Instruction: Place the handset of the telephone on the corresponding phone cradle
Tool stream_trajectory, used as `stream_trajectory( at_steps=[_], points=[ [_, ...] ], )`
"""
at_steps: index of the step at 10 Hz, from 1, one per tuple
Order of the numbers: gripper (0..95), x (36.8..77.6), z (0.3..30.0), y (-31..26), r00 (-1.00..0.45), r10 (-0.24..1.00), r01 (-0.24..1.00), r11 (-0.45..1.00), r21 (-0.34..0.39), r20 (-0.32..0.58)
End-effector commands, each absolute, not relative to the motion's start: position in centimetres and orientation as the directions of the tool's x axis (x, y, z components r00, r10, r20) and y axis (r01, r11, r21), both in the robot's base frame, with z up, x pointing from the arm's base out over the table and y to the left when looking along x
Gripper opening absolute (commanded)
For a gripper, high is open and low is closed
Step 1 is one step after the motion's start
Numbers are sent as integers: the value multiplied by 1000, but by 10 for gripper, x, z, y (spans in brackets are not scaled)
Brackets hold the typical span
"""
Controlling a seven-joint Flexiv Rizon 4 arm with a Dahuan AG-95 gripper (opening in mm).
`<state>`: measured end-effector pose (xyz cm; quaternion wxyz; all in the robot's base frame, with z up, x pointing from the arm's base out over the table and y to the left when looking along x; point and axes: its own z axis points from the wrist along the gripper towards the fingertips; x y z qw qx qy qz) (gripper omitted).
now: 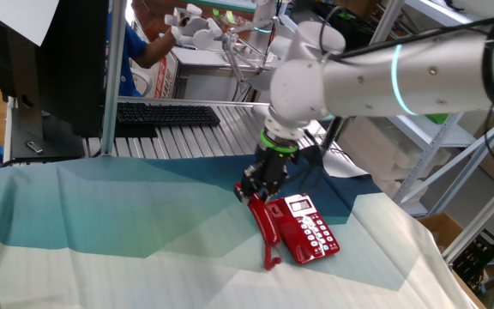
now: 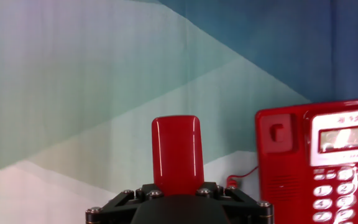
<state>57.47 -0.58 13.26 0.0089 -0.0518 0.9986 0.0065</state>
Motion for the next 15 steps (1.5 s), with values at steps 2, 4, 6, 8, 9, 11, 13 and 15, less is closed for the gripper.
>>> stream_trajectory(
  at_steps=[2,4,6,8,9,11,13,15],
  points=[
    [0,577,131,-26,-985,-167,-167,986,-3,-34],
    [0,578,129,-38,-982,-186,-186,983,-10,-39],
    [0,577,129,-50,-986,-165,-165,986,-7,-32],
    [0,576,127,-61,-992,-123,-123,992,4,-31],
    [0,576,125,-67,-995,-100,-101,995,15,-28],
    [0,575,119,-79,-997,-75,-76,997,26,-27],
    [0,573,116,-90,-998,-63,-63,998,24,-26],
    [0,572,114,-98,-998,-58,-59,998,17,-27]
  ],
)
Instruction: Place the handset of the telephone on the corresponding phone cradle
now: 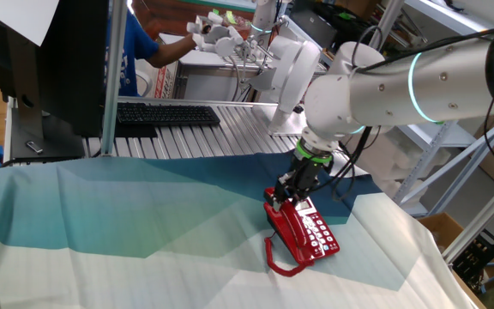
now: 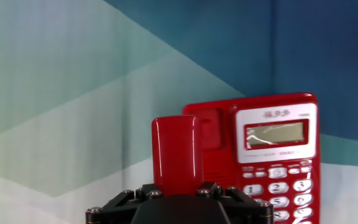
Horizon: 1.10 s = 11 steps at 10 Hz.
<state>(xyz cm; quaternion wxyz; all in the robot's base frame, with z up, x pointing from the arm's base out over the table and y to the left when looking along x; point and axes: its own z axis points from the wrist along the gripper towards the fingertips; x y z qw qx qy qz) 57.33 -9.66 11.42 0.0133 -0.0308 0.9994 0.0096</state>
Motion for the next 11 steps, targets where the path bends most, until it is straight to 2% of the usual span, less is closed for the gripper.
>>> stream_trajectory(
  at_steps=[1,7,11],
  points=[
    [0,572,114,-101,-998,-57,-57,998,11,-32],
    [0,581,117,-122,-999,-38,-38,999,11,-10],
    [0,585,104,-125,-1000,-15,-15,999,28,-13]
  ],
)
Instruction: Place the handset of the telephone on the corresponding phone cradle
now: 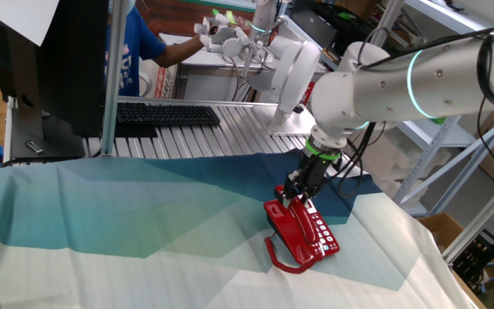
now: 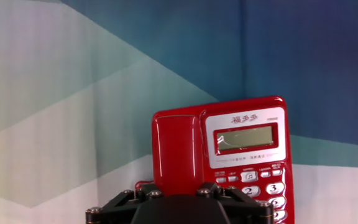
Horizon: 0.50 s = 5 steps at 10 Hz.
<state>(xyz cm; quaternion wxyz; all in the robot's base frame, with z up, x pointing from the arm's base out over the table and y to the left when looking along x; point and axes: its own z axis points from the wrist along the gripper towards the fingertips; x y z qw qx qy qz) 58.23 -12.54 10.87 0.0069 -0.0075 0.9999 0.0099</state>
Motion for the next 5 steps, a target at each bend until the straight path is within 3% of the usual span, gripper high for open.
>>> stream_trajectory(
  at_steps=[1,5],
  points=[
    [0,585,101,-124,-1000,-14,-14,999,32,-13],
    [0,580,95,-118,-1000,8,8,999,42,-12]
  ],
)
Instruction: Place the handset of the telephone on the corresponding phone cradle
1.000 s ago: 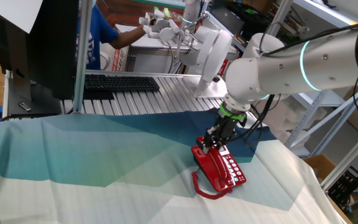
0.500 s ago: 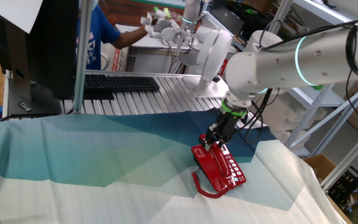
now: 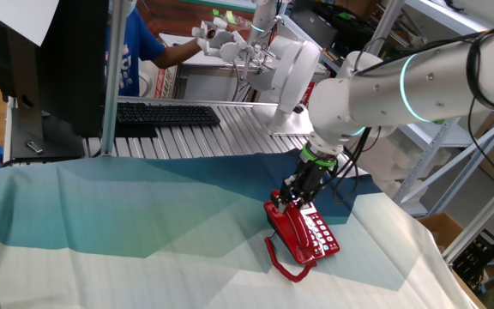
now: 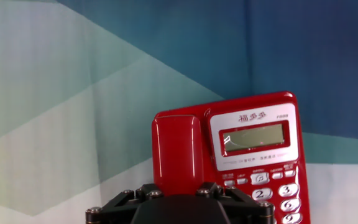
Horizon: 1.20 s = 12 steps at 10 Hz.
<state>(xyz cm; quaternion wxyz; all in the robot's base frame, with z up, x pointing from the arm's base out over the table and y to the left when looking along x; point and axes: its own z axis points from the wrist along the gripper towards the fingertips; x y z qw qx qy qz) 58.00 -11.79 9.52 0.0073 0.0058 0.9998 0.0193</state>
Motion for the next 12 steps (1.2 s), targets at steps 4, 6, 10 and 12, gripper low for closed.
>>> stream_trajectory(
  at_steps=[4,6,10,12],
  points=[
    [0,581,96,-118,-1000,10,9,999,49,-4],
    [0,580,96,-118,-1000,21,22,998,53,11],
    [0,580,96,-117,-999,40,41,998,46,28],
    [0,580,96,-117,-998,61,61,998,-1,27]
  ],
)
